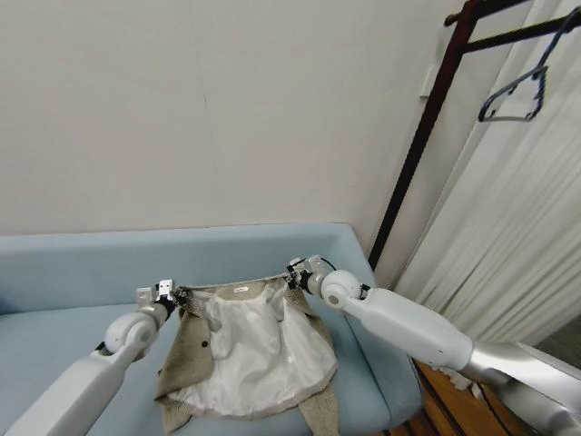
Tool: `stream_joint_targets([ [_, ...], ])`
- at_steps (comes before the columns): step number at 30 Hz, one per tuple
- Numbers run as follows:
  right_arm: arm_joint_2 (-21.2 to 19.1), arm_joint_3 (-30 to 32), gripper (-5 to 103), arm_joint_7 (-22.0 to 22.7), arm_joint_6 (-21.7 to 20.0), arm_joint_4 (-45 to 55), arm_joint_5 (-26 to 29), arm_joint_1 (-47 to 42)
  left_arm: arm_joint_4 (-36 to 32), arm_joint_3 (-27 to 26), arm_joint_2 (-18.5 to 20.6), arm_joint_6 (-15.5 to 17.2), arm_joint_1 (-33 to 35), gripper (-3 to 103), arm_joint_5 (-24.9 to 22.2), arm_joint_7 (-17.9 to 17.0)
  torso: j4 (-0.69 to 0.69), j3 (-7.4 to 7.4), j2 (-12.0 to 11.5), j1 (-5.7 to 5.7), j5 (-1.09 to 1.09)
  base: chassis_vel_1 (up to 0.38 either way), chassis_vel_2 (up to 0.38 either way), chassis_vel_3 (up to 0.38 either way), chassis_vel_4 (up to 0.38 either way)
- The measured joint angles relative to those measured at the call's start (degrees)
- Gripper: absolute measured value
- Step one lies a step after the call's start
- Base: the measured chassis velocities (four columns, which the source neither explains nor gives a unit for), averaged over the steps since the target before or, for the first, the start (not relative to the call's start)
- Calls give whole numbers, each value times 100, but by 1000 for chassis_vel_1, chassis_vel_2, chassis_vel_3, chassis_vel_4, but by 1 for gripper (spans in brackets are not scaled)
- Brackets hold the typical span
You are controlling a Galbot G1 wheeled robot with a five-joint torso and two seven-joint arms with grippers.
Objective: Pick up the clothes from the sofa and hang them on the clothes hanger.
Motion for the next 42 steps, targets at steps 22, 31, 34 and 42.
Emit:
stream_joint_targets([
  [22,750,513,63,-657,425,-1963,-1508,-680,1785,478,-354,-298,-335,61,638,1465,0,-1,0,-2,1,0,0,0,0],
  [31,-88,1014,95,-495,403,-975,-1053,-1177,1420,-1079,-69,-1202,1019,93,785,2665,0,-2,1,-4,1,0,0,0,0],
  [34,-296,1273,100,-399,410,-634,-989,-1441,1414,-1409,-91,-1357,1181,99,788,2862,-2,-3,2,-3,1,0,0,0,0],
  [42,-847,2209,100,-266,306,699,-612,-2467,152,-2883,-303,-1166,2697,100,1060,3146,4,-2,2,-4,3,0,0,0,0],
])
